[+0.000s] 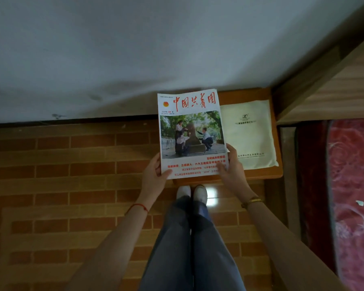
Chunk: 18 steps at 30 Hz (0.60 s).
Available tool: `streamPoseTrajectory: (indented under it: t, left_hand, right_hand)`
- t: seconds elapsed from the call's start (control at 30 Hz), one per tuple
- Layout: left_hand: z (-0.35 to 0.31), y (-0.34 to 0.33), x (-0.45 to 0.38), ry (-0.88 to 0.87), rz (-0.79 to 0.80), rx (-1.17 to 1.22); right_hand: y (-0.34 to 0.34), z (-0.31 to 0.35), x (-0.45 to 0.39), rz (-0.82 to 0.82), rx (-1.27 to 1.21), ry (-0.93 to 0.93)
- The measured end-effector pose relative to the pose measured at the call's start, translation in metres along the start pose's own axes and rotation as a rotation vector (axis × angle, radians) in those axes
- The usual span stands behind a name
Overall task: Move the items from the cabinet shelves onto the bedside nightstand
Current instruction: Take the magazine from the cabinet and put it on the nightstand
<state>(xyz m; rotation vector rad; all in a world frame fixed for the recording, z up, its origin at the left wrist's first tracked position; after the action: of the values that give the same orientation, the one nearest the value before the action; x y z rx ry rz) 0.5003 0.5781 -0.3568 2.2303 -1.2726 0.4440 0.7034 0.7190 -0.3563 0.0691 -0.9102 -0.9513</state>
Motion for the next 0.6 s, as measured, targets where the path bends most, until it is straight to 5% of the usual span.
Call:
streamPoseTrajectory:
  t: [0.6]
  left_hand:
    - [0.095,-0.062,-0.060,0.053,0.019,0.057]
  right_hand:
    - [-0.030,-0.091,-0.078,-0.062,0.112,-0.072]
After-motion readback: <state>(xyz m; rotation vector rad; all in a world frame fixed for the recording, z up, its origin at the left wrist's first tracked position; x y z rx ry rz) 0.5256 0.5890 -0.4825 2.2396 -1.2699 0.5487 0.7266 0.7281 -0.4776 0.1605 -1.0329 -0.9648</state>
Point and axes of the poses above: each hand's wrist, its own x-axis away from the middle knuckle, its own y-axis out of the back of the hand, z = x × y, the point moved 4 cm from there along -x, towards the middle knuckle, and after that the axes turned 8 degrees about -y, right-handed, at the moved point
